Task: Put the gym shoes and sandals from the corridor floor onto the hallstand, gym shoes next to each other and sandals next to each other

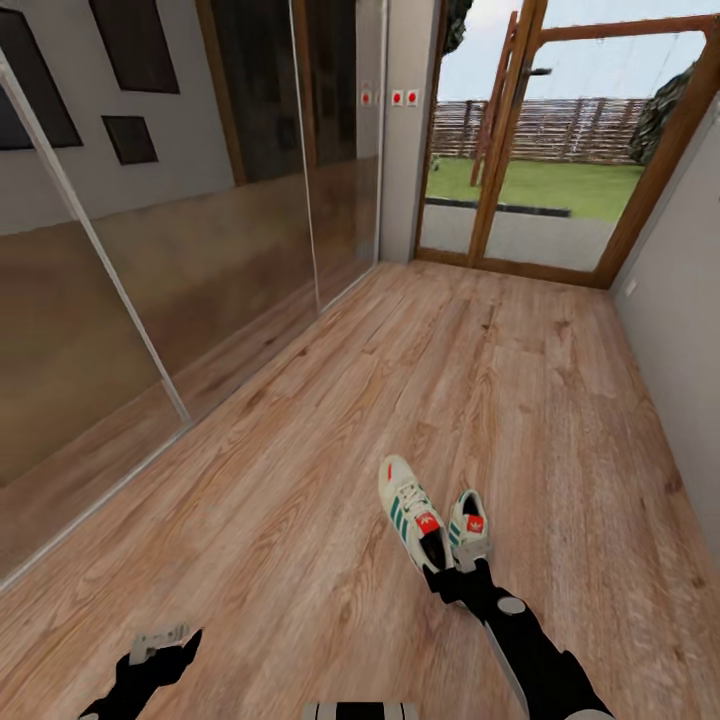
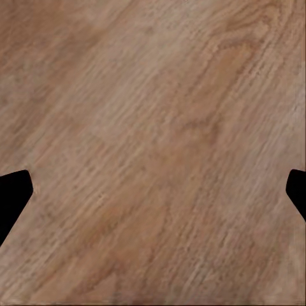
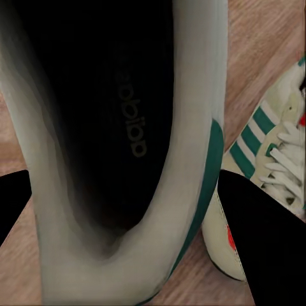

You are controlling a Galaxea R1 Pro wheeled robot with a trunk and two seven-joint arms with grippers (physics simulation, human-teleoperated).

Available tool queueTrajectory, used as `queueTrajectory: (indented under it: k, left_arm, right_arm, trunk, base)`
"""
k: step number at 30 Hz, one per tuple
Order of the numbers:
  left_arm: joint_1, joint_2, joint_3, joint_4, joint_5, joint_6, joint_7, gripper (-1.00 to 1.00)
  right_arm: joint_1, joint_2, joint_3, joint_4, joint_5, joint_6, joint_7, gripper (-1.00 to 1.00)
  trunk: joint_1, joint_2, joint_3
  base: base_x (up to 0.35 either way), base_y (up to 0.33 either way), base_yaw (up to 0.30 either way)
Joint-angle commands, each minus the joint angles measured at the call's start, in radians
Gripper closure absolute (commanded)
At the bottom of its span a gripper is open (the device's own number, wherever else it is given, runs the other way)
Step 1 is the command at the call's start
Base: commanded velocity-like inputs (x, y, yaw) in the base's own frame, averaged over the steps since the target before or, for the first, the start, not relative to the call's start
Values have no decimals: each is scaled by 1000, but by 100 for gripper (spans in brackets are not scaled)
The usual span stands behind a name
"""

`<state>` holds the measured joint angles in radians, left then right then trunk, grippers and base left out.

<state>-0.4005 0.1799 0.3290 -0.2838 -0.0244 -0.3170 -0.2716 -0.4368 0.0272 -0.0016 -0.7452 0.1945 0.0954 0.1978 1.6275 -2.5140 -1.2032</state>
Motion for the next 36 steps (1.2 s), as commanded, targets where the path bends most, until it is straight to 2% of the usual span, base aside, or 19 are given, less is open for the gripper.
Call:
queueTrajectory:
  k: [1,2,6,13,26,28,29,33,36]
  left_arm:
    - [11,0,21,2,-2,-14,-6,-100]
    - [23,0,36,3,-1,-26,-4,-100]
    - [37,0,58,4,0,-42,-2,-100]
    - [47,13,65,0,1,-45,-1,-100]
    - [48,7,61,6,0,-45,-3,-100]
    - [48,3,60,8,-2,-45,-3,-100]
    - [49,0,59,10,-3,-55,-3,-100]
    - [49,1,60,11,-3,-59,-4,-100]
    - [49,0,59,12,-6,-60,-4,-100]
  right_arm:
    - [4,0,-2,-2,7,-6,5,100]
    - [8,0,-3,-1,7,-19,5,100]
    - [14,0,-3,29,6,-58,5,100]
    - [15,0,-6,37,6,-81,4,100]
    - [15,-1,-9,32,8,-86,3,100]
    - [15,-1,-8,26,10,-87,-24,100]
    - [22,-5,-6,33,12,-137,-133,100]
    - [99,-9,-6,38,12,-308,-181,100]
    - [150,-9,-7,49,11,-371,-188,100]
  trunk:
    - [-1,0,5]
    - [-1,0,10]
    - [-3,1,32]
    - [-6,3,66]
    - [-6,3,69]
    - [-6,3,71]
    - [-6,3,73]
    - [-6,3,79]
    - [-6,3,84]
  base:
    - [0,0,0]
    - [0,0,0]
    - [0,0,0]
    - [0,0,0]
    - [0,0,-4]
    - [0,0,-72]
    - [0,0,-81]
    - [0,0,-82]
    - [0,0,-83]
